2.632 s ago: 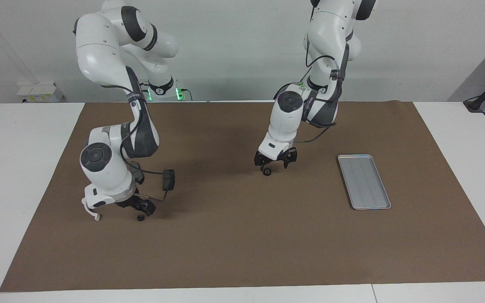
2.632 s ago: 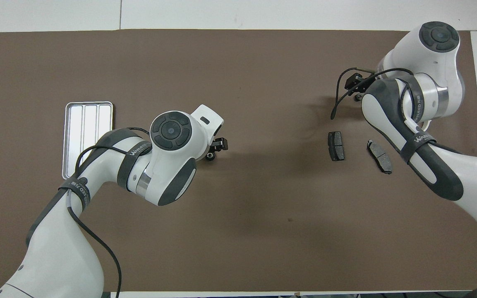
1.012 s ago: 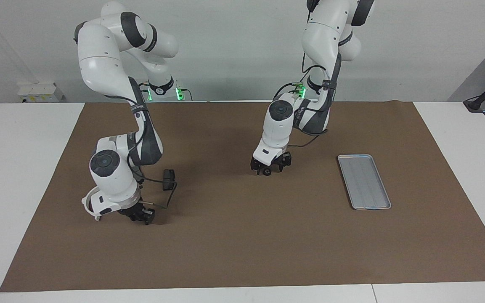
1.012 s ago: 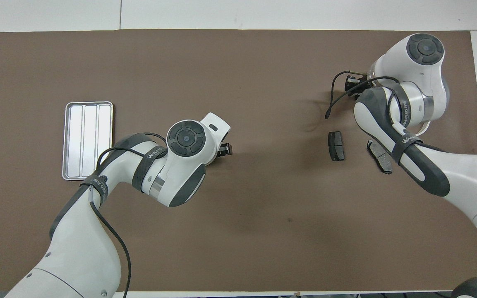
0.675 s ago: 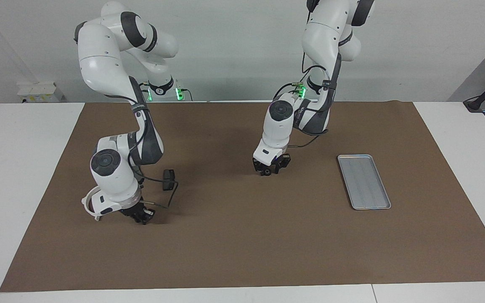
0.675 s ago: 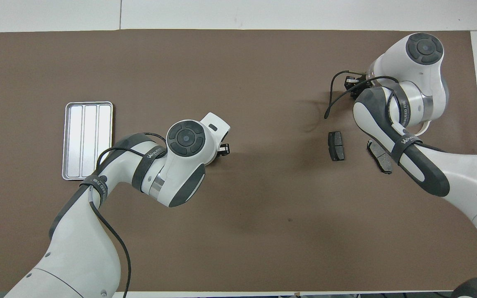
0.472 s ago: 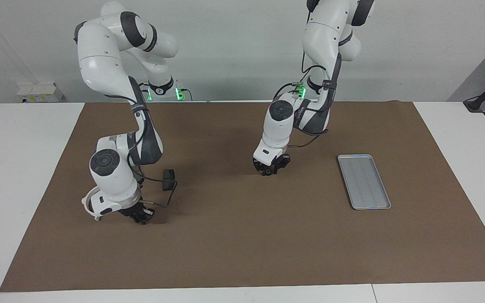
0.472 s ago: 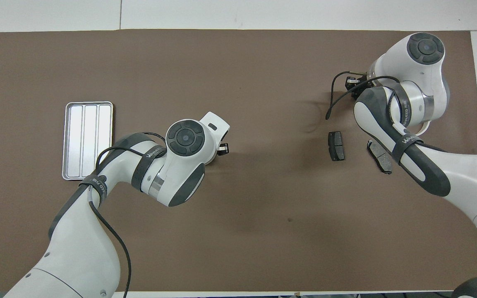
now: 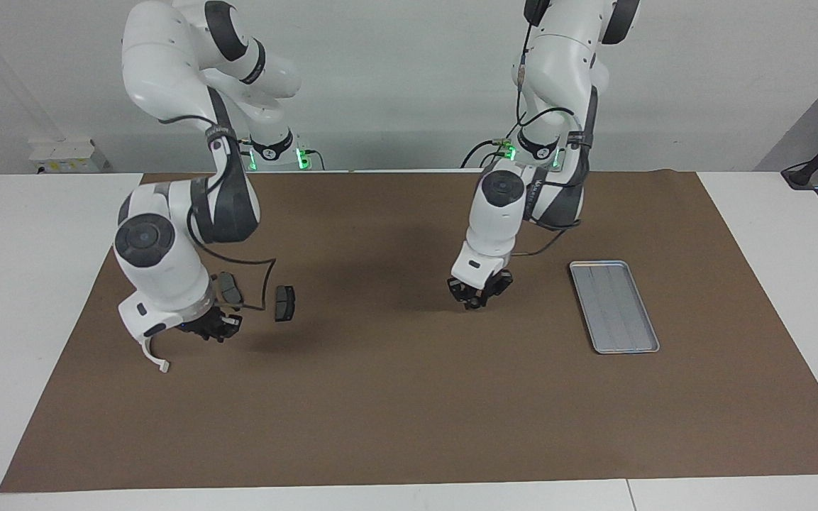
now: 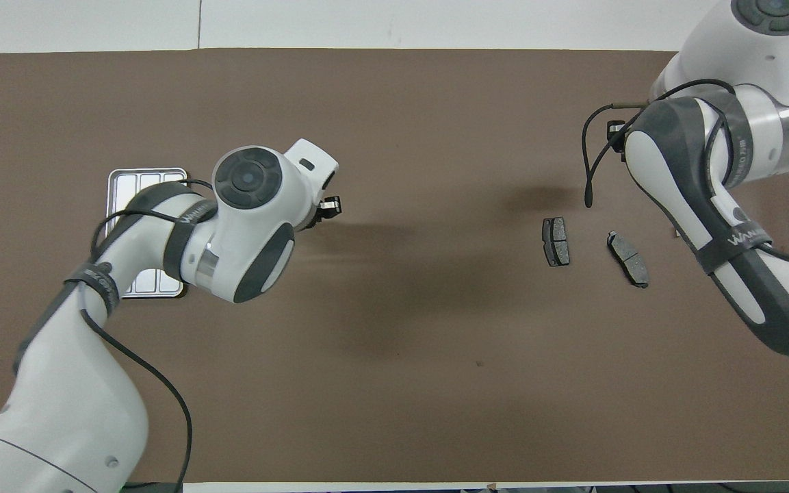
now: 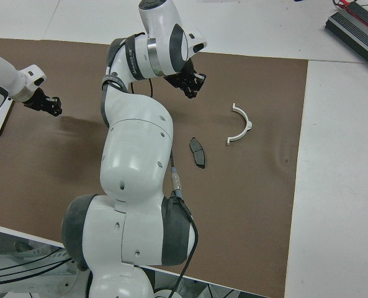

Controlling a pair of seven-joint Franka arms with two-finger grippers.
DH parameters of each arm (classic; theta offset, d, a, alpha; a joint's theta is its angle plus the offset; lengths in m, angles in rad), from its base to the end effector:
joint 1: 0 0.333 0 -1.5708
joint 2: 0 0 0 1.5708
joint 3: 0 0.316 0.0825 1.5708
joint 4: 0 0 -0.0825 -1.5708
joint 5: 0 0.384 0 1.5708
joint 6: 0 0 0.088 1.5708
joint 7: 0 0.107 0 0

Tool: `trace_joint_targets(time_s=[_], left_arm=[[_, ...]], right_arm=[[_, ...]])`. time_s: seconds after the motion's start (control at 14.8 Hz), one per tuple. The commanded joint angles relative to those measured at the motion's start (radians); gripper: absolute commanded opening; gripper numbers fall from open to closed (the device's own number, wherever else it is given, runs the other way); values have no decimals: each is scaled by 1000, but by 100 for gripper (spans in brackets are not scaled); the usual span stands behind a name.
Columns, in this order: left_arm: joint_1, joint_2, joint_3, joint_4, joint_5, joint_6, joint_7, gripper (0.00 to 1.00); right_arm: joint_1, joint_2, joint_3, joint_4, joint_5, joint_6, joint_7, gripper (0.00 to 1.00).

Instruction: Pick bearing gear from pile to tray

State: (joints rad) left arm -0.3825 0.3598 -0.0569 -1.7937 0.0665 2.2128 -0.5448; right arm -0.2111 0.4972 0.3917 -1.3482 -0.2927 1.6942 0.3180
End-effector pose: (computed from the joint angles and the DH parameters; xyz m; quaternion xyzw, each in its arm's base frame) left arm 0.5892 -0.2714 0.3561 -0.9988 -0.0357 -0.0346 0.0010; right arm 0.6839 0.0449 0.4467 0.9953 -0.0583 -0.0428 0.0638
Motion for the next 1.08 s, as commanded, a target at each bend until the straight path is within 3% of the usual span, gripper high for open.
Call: trace_joint_targets(time_s=[0.0,0.14,0.34,0.54,0.81,1.01], left_arm=[[167,-42,-6,124,10,-200,231,0],[273,-51,-8,149,9,-234,394,0],[387,-61,-6,128,3,-229,589,0],[445,-126,-6,-23,3,-213,701,0],[470,-223,-6,-313,0,8,743,0],[461,-243,-6,-394,-5,62,740,0]], right_arm=[[5,-58,44,23,64,-105,27,0],[65,-89,45,23,116,-128,184,0],[192,-95,48,8,176,-82,567,0],[312,-83,52,-76,181,63,832,0],[375,-63,50,-241,167,309,993,0],[455,24,44,-230,109,379,1094,0]])
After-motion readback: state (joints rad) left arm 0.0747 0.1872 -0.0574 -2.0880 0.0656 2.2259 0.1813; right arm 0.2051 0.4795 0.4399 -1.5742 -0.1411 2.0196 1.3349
